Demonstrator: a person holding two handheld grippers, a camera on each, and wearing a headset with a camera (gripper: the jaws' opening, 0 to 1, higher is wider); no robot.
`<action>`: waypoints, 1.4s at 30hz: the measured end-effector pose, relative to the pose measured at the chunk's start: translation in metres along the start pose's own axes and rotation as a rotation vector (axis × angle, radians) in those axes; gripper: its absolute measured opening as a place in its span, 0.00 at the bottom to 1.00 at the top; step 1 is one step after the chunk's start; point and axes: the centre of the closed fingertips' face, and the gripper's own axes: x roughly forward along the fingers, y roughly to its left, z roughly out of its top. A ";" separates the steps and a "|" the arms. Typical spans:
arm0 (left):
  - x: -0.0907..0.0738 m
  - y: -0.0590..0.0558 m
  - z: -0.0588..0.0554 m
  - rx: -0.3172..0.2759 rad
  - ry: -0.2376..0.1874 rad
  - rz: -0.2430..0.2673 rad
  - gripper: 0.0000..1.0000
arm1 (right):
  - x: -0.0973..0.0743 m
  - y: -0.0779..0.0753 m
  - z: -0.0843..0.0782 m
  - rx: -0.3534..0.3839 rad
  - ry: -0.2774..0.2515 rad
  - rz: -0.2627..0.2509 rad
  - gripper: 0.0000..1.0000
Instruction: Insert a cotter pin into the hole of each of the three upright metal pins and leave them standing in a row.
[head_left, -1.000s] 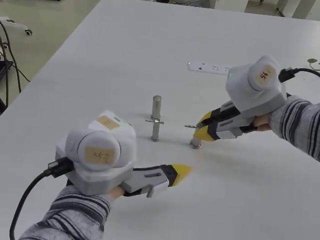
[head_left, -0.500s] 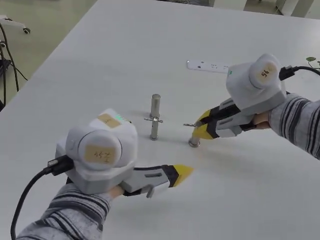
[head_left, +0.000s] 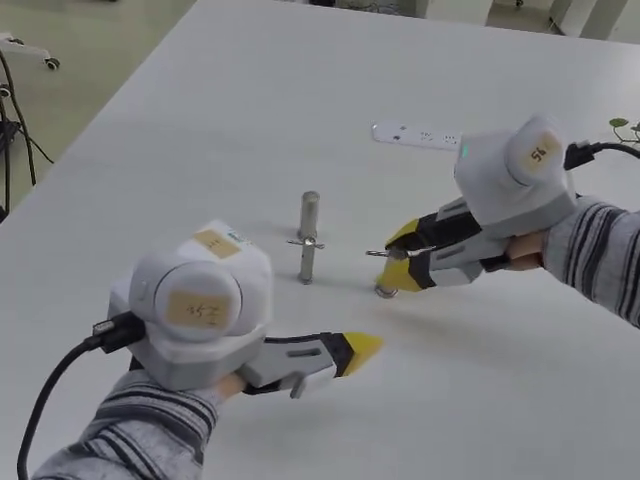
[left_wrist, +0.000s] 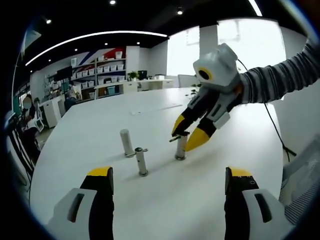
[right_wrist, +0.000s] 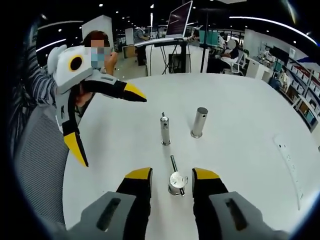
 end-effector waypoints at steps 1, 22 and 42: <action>0.000 0.000 0.000 -0.004 0.001 0.002 0.91 | -0.001 -0.001 0.004 0.011 -0.016 -0.007 0.30; 0.001 -0.004 0.003 0.005 -0.001 -0.005 0.92 | 0.056 -0.048 0.063 0.222 -0.168 -0.143 0.29; 0.003 0.000 0.000 -0.017 0.009 0.003 0.91 | 0.081 -0.071 0.066 0.382 -0.215 -0.177 0.11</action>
